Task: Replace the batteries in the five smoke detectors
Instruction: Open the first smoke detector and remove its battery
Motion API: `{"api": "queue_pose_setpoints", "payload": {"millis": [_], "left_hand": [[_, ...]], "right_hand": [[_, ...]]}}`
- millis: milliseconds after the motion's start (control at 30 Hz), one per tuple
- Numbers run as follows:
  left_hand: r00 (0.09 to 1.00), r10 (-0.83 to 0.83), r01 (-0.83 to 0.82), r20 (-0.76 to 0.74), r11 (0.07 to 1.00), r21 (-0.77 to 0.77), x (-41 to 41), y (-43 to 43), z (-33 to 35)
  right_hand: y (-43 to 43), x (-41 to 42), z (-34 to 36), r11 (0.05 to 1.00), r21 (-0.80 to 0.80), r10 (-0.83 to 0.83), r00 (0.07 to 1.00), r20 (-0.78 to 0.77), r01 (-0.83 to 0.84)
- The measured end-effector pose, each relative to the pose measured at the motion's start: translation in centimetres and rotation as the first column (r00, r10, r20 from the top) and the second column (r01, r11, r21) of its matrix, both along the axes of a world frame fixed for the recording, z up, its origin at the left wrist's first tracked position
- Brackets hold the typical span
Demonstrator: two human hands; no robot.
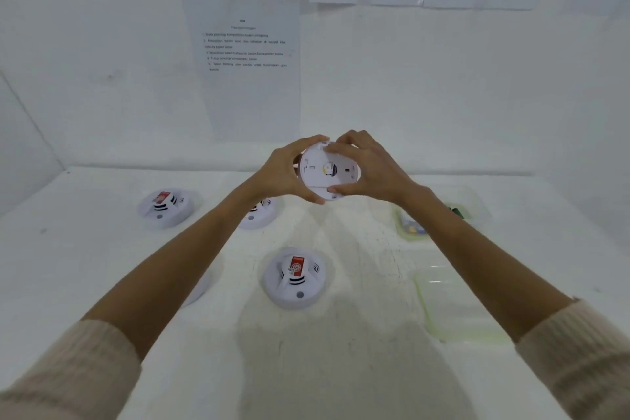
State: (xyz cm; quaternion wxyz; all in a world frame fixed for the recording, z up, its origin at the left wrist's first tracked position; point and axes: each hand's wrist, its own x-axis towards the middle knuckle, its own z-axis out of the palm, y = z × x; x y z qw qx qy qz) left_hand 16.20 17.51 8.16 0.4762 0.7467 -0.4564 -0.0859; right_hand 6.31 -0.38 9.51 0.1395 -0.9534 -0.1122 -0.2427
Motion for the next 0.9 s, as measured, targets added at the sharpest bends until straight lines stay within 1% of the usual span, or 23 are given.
{"api": "queue_pose_setpoints", "payload": {"millis": [200, 333, 367, 433, 533, 600, 700, 800, 833, 900], "left_hand": [[0.999, -0.033, 0.033, 0.004, 0.999, 0.0, -0.1, 0.0, -0.2], [0.998, -0.057, 0.056, 0.024, 0.998, 0.03, -0.2, 0.0, -0.3], [0.998, -0.061, 0.06, 0.032, 0.998, 0.036, -0.2, 0.0, -0.5], [0.998, -0.053, 0.052, 0.028, 0.998, 0.034, -0.1, 0.1, -0.8], [0.999, -0.037, 0.036, 0.024, 0.999, 0.038, 0.3, 0.5, -1.2], [1.0, -0.01, 0.009, 0.029, 0.999, 0.05, 0.5, 0.9, -1.4], [1.0, 0.015, -0.015, 0.012, 0.999, 0.045, 0.8, 2.0, -1.7], [0.999, 0.042, -0.041, -0.013, 0.998, 0.053, 0.9, 3.0, -1.8], [0.998, 0.055, -0.054, -0.014, 0.997, 0.061, 0.9, 3.4, -1.9], [0.997, 0.08, -0.079, 0.0, 0.994, 0.08, 1.0, 4.2, -2.1]], "right_hand": [[0.1, -0.2, 0.8, 0.996, -0.079, 0.046, 0.998, -0.046, -0.05], [0.3, 0.0, 1.0, 0.978, -0.195, 0.062, 0.994, -0.089, -0.079], [0.3, 0.0, 0.9, 0.976, -0.202, 0.061, 0.993, -0.1, -0.08], [0.3, 0.0, 0.5, 0.984, -0.16, 0.061, 0.994, -0.093, -0.075], [0.1, -0.1, 0.1, 0.998, 0.008, 0.056, 0.998, -0.028, -0.056], [-0.4, -0.1, 0.2, 0.991, 0.135, 0.01, 0.999, 0.032, -0.014], [-1.6, 0.1, 0.0, 0.971, 0.223, -0.104, 0.992, 0.065, 0.087], [-2.4, 0.1, -1.9, 0.937, 0.279, -0.207, 0.977, -0.043, 0.21], [-2.6, 0.2, -2.8, 0.928, 0.269, -0.241, 0.966, -0.097, 0.259], [-2.8, 0.2, -4.8, 0.92, 0.199, -0.292, 0.93, -0.221, 0.337]]}}
